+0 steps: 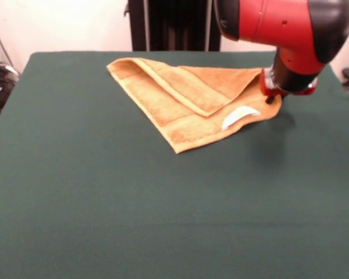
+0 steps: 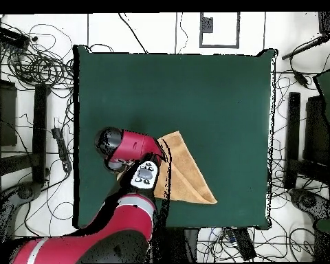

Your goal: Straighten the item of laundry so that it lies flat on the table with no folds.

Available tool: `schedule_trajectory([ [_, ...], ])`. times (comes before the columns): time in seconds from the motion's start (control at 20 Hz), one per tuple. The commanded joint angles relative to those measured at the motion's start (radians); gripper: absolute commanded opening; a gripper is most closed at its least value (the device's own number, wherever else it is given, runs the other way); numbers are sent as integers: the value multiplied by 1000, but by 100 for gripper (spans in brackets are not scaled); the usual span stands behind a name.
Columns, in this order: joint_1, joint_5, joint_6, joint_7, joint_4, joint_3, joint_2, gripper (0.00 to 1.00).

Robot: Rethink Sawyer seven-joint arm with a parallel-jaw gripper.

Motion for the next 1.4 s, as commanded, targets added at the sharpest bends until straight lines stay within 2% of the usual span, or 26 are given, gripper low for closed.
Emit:
schedule_trajectory([
  [0.05, -27, 81, -518, 264, -164, 120, 60, 0],
  [0.2, -54, 74, -544, 232, -165, 151, 55, 0],
  [0.55, -84, 59, -494, 187, -235, 175, 75, 0],
  [0.9, -87, 56, -442, 205, -327, 159, 117, 0],
  [1.15, -99, 24, -498, 184, -292, 183, 114, 0],
  [1.4, -108, -80, -575, 116, -167, 198, 79, 0],
])
